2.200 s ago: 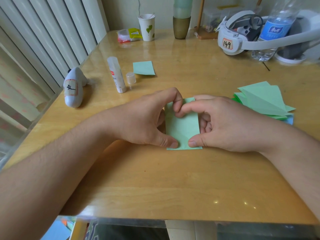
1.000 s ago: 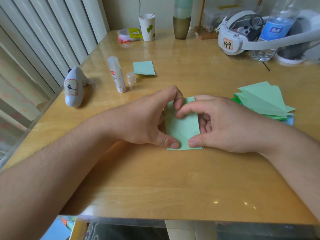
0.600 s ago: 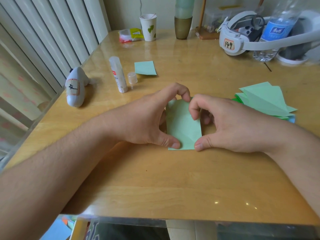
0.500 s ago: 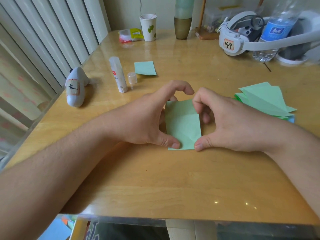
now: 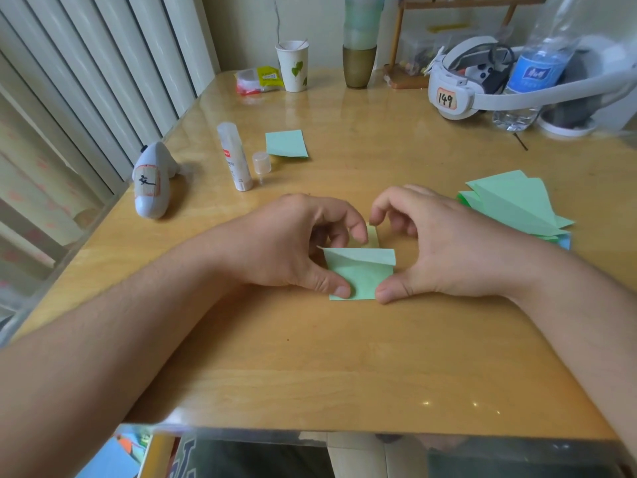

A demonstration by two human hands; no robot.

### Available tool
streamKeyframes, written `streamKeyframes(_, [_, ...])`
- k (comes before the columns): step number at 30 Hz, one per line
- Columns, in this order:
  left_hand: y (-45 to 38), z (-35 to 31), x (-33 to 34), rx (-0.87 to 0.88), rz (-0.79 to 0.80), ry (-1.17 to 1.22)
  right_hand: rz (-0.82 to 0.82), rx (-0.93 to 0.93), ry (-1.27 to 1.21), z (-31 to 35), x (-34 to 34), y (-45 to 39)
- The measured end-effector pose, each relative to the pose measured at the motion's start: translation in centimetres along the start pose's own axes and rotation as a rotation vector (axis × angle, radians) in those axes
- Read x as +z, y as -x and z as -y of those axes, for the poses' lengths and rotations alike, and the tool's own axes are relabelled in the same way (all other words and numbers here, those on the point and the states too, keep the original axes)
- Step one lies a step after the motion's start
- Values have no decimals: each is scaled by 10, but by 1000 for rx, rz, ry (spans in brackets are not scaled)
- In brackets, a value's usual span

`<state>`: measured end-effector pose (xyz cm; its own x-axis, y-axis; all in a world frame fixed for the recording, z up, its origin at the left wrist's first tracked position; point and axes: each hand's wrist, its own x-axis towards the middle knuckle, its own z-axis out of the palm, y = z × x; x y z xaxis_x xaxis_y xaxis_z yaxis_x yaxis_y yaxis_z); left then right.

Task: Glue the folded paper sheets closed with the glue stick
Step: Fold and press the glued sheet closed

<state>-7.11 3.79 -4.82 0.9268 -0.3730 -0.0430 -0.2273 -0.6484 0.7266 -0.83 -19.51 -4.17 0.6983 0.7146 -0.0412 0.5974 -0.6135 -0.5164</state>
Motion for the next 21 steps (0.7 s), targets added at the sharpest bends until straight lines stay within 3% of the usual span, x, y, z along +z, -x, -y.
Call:
streamKeyframes(5, [-2, -1, -1, -14, 22, -19, -60, -72, 41, 4, 12, -12])
streamKeyframes(14, [0, 0, -4, -31, 9, -77, -10, -15, 2, -6, 2, -7])
streamKeyframes(21, [-2, 4, -3, -10, 36, -35, -83, -55, 10, 1, 16, -14])
